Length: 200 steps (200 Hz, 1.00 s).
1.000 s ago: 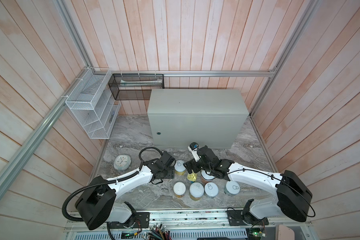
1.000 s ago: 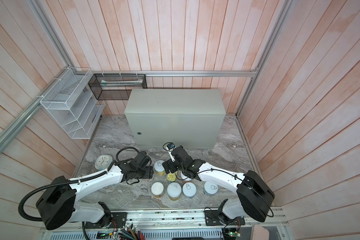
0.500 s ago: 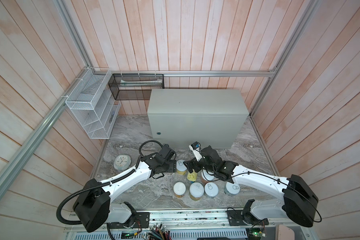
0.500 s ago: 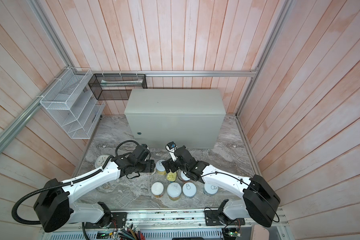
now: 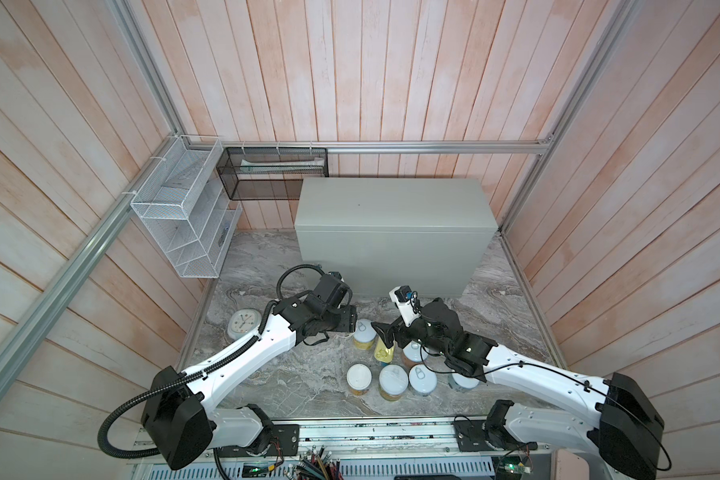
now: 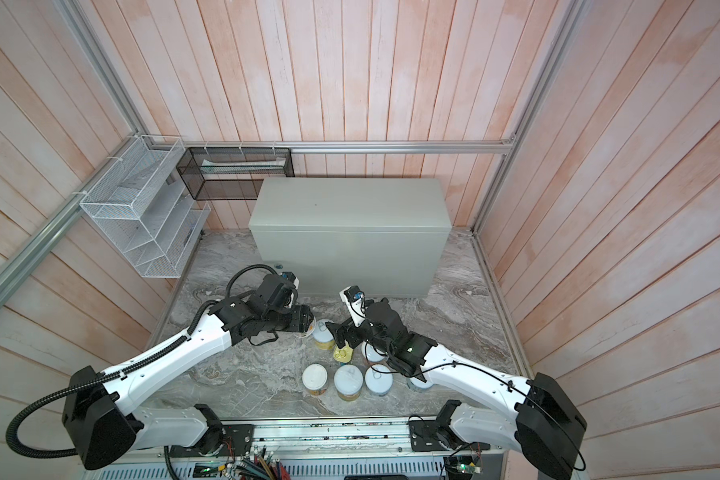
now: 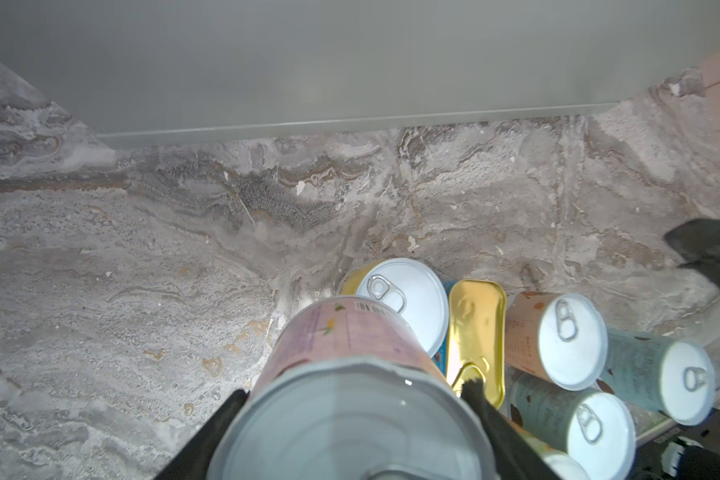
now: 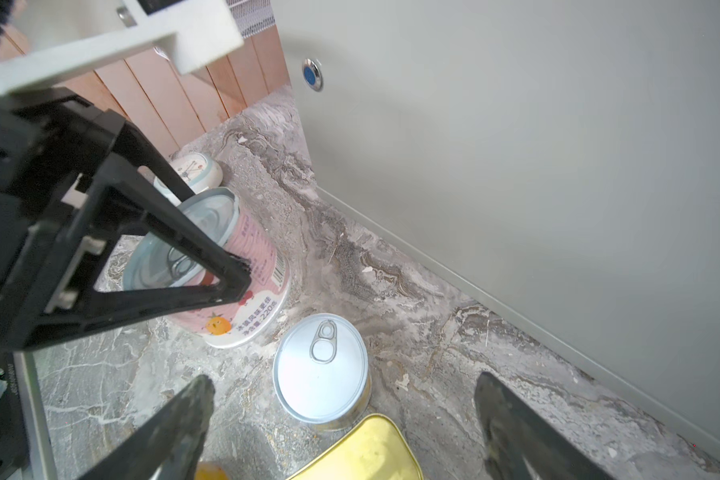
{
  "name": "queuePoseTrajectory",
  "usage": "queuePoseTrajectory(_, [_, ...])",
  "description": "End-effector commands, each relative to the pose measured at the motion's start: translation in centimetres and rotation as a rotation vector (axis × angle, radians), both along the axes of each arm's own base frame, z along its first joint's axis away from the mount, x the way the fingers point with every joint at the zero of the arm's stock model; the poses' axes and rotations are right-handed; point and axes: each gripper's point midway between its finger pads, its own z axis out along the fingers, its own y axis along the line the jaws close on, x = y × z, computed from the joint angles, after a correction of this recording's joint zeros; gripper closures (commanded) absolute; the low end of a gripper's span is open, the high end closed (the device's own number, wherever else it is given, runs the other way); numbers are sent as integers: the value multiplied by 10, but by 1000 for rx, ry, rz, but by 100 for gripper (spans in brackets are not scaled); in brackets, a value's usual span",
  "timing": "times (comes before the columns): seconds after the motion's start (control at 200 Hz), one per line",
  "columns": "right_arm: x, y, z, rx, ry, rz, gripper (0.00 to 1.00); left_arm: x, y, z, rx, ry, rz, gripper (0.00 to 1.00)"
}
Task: Place and organize the canned foods onto the counter
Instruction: 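Lift the pink can with the left gripper toward the right gripper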
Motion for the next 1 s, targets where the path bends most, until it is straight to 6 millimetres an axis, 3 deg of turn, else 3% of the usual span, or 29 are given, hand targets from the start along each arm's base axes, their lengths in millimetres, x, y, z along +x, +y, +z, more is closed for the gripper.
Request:
queuePoseTrajectory(0.0, [-4,3,25,54,-83,48,3,9,-9,34,-38,-57,-29,41])
queuePoseTrajectory(0.28, [-13,4,51,92,-197,107,2,12,-40,71,-138,-45,-132,42])
queuePoseTrajectory(0.53, [-16,8,54,103,-235,143,3,12,-55,91,-186,-31,-184,42])
queuePoseTrajectory(0.995, [-6,13,62,87,-316,132,2,-2,-66,97,-271,4,-244,42])
